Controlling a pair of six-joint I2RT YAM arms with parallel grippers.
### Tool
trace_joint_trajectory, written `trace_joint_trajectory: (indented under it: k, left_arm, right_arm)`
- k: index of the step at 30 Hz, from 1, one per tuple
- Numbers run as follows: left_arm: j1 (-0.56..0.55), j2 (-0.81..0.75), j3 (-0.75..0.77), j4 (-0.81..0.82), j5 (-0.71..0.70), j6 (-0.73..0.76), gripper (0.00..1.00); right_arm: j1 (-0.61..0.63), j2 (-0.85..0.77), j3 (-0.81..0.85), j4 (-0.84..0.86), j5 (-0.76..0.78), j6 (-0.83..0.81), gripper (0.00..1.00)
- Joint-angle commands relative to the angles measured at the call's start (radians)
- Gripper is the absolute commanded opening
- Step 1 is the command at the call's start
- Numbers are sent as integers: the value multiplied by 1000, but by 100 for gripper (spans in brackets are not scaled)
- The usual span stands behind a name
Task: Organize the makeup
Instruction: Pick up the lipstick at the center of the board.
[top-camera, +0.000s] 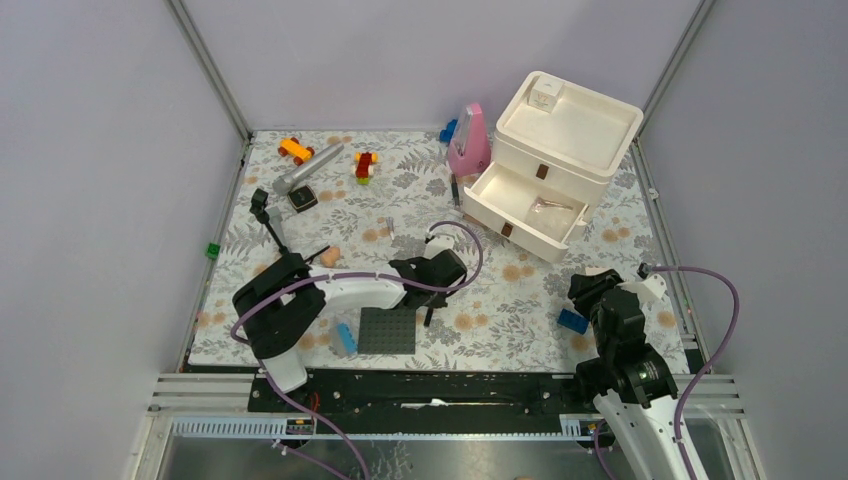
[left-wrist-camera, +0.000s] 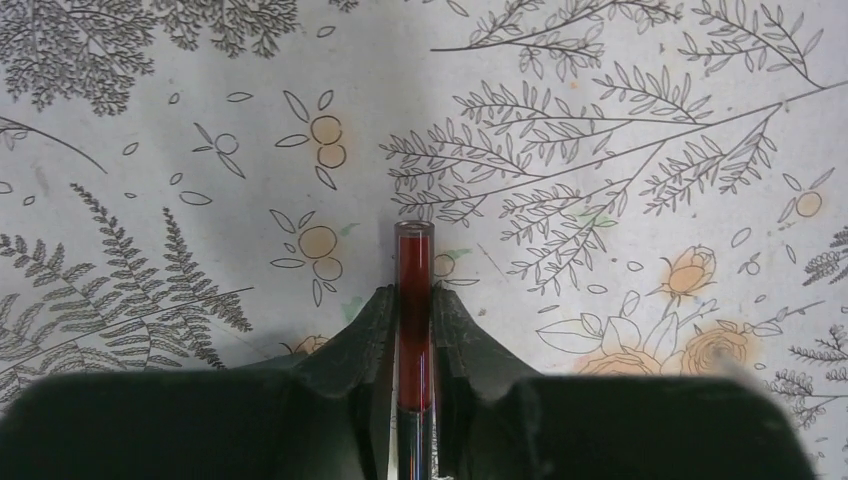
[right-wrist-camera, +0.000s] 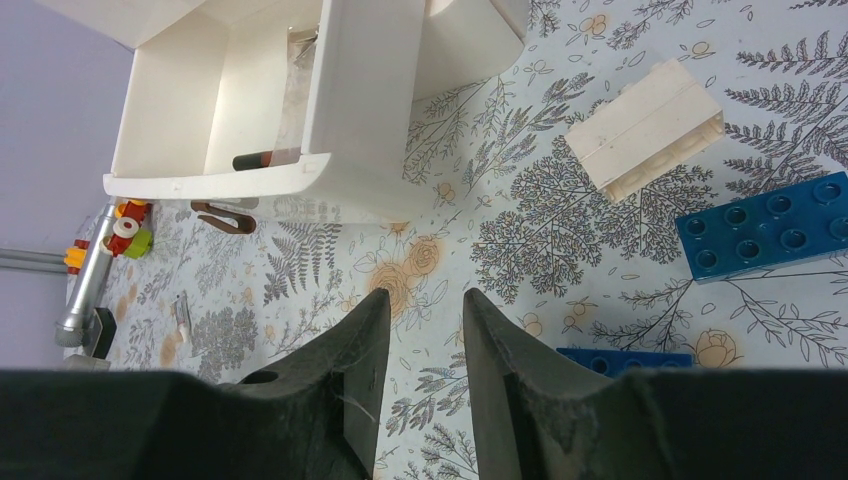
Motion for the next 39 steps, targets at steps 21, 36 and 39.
trace_joint_trajectory:
  k: [21, 36, 39]
  left_arm:
    - [-4, -183, -19, 196, 121, 243, 0]
    - [0, -338, -40, 243, 191, 370, 0]
    - [0, -401, -73, 285, 229, 410, 0]
  right_arm:
    - [4, -69, -16, 31, 30, 11, 40]
    - [5, -78, -11, 30, 33, 9, 41]
    - [4, -78, -13, 29, 35, 9, 41]
